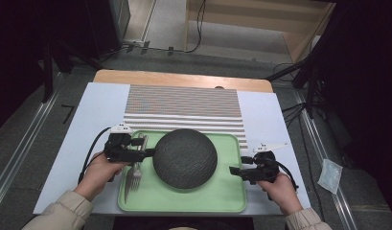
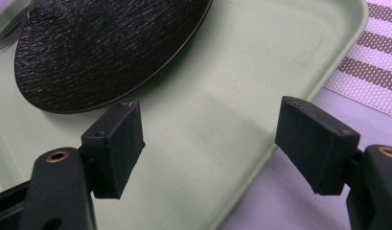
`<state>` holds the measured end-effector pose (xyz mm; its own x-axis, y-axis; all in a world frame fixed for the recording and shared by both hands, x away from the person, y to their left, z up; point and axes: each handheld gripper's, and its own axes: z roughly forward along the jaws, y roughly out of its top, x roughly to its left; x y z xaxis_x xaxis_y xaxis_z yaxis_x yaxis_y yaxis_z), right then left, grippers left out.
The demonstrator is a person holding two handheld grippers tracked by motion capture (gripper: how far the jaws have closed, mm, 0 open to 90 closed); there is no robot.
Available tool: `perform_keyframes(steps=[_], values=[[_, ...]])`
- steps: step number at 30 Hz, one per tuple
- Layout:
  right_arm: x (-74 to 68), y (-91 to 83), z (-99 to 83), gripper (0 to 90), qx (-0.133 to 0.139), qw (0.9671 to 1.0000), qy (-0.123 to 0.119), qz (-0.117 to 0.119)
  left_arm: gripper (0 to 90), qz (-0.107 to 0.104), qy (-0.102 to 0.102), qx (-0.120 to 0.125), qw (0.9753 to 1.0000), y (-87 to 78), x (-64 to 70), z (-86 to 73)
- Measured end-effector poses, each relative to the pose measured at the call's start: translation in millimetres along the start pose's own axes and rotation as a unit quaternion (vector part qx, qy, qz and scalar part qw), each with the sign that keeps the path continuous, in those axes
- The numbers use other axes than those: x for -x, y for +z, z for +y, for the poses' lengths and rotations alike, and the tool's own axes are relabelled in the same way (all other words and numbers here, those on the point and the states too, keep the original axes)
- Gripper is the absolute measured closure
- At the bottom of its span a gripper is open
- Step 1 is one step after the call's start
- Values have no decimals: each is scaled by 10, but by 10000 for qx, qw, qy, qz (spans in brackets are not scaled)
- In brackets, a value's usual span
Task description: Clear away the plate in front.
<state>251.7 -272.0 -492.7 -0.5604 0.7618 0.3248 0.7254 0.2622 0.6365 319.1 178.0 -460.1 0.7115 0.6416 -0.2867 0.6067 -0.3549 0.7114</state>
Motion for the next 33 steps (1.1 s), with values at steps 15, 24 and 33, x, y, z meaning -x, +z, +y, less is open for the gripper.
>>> perform_keyframes(steps=[15, 24, 33], values=[[22, 9, 25, 230, 16, 10000, 4, -43, 307, 381, -282, 27, 9989, -244, -155, -170], [34, -5, 19, 230, 12, 10000, 15, -51, 307, 653, -270, 37, 9975, -323, -231, -257], [38, 0, 13, 230, 4, 10000, 22, -66, 307, 900, -377, 54, 9952, -421, -352, -324]])
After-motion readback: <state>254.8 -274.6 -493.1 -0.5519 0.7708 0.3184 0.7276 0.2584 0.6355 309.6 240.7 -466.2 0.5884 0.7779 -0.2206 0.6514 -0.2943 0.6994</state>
